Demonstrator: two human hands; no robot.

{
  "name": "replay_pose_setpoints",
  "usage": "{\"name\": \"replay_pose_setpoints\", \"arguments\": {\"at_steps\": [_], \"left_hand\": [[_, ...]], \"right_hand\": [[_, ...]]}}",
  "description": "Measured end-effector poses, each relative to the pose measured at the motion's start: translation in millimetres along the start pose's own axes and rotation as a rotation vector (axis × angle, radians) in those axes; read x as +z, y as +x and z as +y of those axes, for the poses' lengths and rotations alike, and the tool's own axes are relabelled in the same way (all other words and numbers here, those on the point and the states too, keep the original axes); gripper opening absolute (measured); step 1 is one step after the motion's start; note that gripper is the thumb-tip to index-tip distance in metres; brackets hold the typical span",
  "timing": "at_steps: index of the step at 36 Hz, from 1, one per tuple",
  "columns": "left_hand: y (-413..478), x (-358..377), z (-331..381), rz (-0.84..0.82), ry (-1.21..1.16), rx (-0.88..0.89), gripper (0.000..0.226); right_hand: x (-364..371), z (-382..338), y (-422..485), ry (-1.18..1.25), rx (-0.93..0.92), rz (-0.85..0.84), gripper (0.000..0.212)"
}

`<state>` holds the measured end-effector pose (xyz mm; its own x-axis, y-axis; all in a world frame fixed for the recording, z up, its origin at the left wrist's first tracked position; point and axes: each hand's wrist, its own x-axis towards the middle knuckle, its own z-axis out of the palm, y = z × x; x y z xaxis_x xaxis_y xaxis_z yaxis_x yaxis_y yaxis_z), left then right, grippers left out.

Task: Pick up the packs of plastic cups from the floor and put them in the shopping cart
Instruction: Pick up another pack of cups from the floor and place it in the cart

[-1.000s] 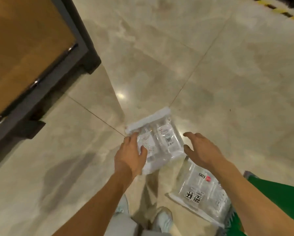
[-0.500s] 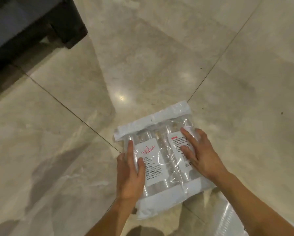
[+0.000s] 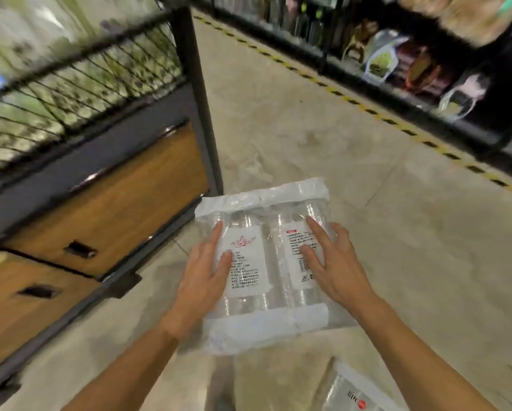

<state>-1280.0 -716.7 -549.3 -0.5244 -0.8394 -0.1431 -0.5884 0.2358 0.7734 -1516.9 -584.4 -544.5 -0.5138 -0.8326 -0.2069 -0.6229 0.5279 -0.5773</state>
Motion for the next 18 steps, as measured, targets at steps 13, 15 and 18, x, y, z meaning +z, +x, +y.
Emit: {"name": "replay_pose_setpoints", "arguments": {"at_steps": [13,15,18], "left_hand": [[-74,-351,184,0.245,0.116,-0.088,0.063],[-90,-380,194,0.294,0.129,-0.089,0.063],[-119,-416,202,0.383,0.132,-0.103,0.062]], "right_hand": [[-197,-346,-36,-0.003,-0.332,-0.027,0.06],[-202,-379,-38,0.004,-0.379,-0.044,0.061],[-207,-424,-43,-0.005,-0.481,-0.085,0.061]]}}
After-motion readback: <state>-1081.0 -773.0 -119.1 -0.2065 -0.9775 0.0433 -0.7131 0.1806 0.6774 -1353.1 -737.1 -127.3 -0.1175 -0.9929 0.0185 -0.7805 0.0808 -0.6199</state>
